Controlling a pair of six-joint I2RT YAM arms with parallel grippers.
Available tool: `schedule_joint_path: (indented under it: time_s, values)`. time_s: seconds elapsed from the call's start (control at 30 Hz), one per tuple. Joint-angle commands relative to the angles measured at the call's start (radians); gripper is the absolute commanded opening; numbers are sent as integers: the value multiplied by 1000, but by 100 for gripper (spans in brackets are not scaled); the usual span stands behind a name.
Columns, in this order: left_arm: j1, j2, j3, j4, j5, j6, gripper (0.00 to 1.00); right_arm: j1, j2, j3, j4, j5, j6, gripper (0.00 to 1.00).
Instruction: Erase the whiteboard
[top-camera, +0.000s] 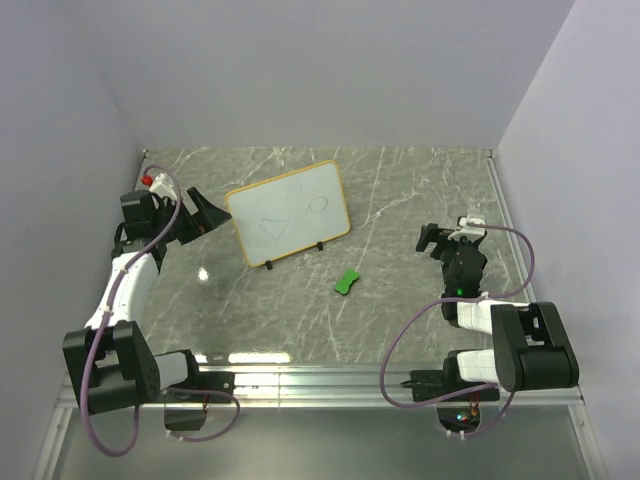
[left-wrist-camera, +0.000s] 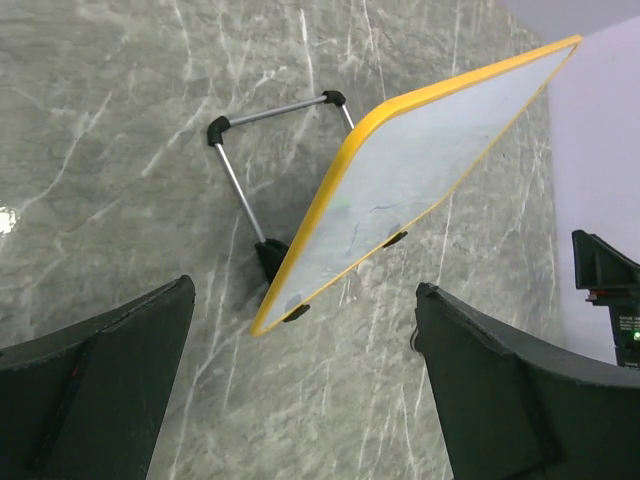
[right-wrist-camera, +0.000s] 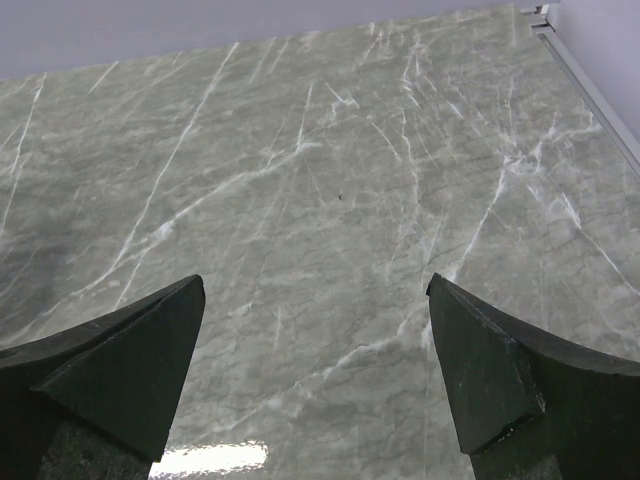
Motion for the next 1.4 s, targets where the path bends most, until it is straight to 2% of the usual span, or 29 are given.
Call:
schedule_joint_path:
  time_s: [0.0,0.17,0.27,0.33,0.47,0.67,1.0,1.07,1.1,1.13,1.17,1.23,1.27,1.33,1.37]
  values:
    - [0,-39,33,-32,-51,16,99,4,-9,13,50,6,-15,100]
    - [1,-65,17,-51,-116,46,99,4,-11,12,52,6,-15,100]
    - [0,-58,0,-48,-88,56,96,4,-9,12,49,6,-15,100]
    - [-3,-58,-10,-49,-71,54,100,4,-9,12,52,6,-15,100]
    - [-14,-21,-21,-55,-56,54,100,6,-12,12,50,6,-14,100]
    - [-55,42,51,-127,-77,89,100,3,-10,13,49,5,-15,100]
    - [-131,79,65,-125,-94,95,99,6,-15,25,44,12,-18,100]
    - [-131,76,57,-117,-122,88,99,15,-90,94,-119,5,-27,100]
    - [-131,74,54,-115,-135,85,99,21,-109,154,-380,32,-3,100]
    - [-131,73,49,-100,-157,82,99,21,-119,283,-493,31,23,100]
    - [-131,71,39,-91,-166,79,99,21,-126,333,-646,-4,43,100]
    - [-131,67,20,-53,-207,72,99,23,-188,418,-730,-73,86,100]
    - [-131,68,16,-40,-223,56,99,26,-214,438,-808,-122,170,100]
    - [-122,80,-4,1,-240,19,100,59,-292,513,-913,-136,259,100]
    - [-115,83,-21,73,-225,13,100,79,-314,542,-1035,-121,320,100]
